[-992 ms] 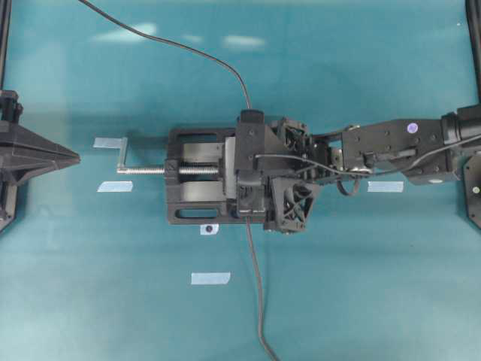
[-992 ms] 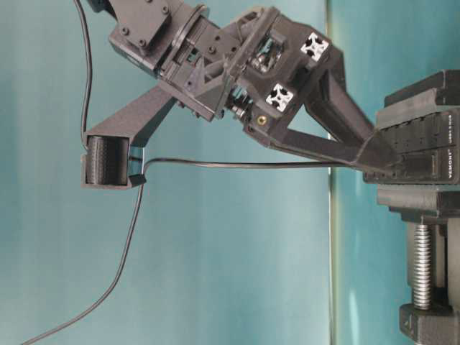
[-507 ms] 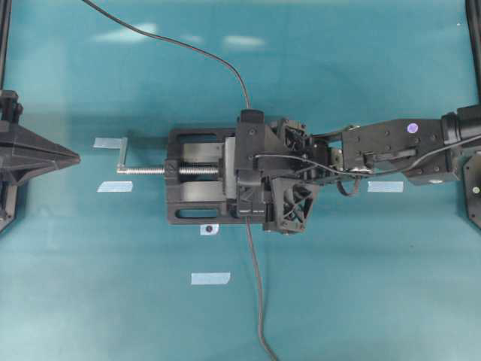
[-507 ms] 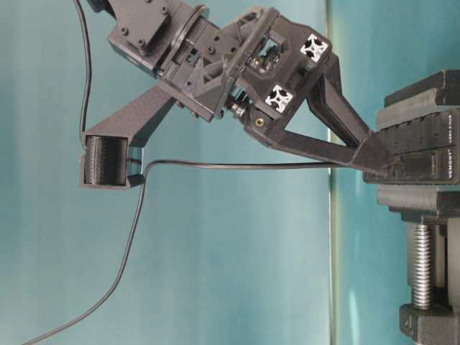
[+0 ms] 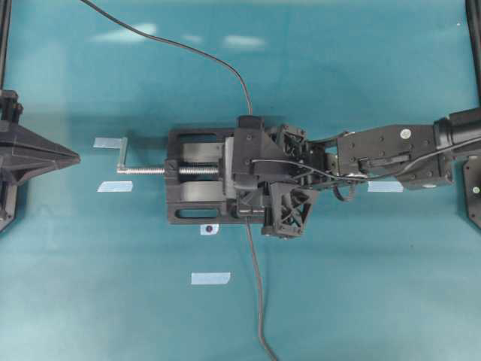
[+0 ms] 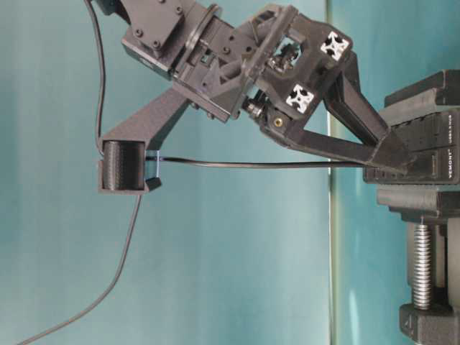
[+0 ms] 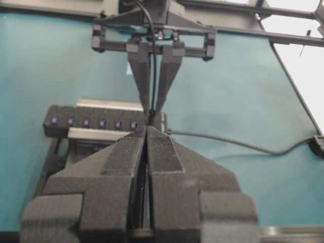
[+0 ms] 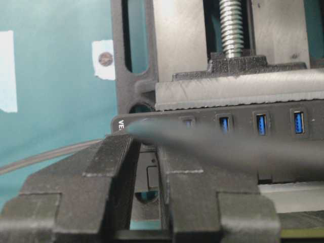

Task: Insert the USB into the front port of the fixed hub.
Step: 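Press the plug fully into the front port with the right gripper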

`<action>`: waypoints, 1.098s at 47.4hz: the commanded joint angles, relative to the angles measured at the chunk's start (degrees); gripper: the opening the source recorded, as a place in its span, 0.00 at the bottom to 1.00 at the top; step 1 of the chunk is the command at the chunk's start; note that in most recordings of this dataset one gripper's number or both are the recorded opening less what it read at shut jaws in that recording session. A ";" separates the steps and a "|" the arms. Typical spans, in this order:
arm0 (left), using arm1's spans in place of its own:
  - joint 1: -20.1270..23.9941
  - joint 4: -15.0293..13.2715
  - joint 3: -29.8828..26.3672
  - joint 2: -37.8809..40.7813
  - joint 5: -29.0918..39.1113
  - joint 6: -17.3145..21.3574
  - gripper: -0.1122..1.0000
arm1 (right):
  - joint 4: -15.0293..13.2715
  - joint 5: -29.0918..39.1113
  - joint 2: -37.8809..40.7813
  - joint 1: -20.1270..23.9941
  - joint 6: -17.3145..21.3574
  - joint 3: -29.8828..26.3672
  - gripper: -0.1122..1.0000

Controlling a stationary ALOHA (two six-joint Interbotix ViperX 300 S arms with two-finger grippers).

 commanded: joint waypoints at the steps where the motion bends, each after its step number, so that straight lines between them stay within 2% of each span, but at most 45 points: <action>1: 0.00 0.09 -0.62 0.35 -0.79 -0.09 0.10 | 0.18 -0.09 -0.09 0.62 0.70 -0.44 0.20; 25: 0.00 0.09 -0.53 0.26 -1.67 0.00 0.10 | -0.09 2.20 0.18 0.44 0.62 -1.23 0.20; 38: 0.00 0.09 -0.44 0.35 -2.02 -0.53 0.10 | -0.18 0.09 -0.44 0.26 0.44 -1.32 0.21; 46: 0.00 0.09 -0.18 0.35 -3.34 -1.14 0.10 | -0.18 0.00 -0.62 0.18 0.44 -1.41 0.29; 52: 0.00 0.09 0.00 0.35 -3.34 -1.14 0.10 | -0.18 -0.09 -1.05 0.00 0.53 -1.41 0.43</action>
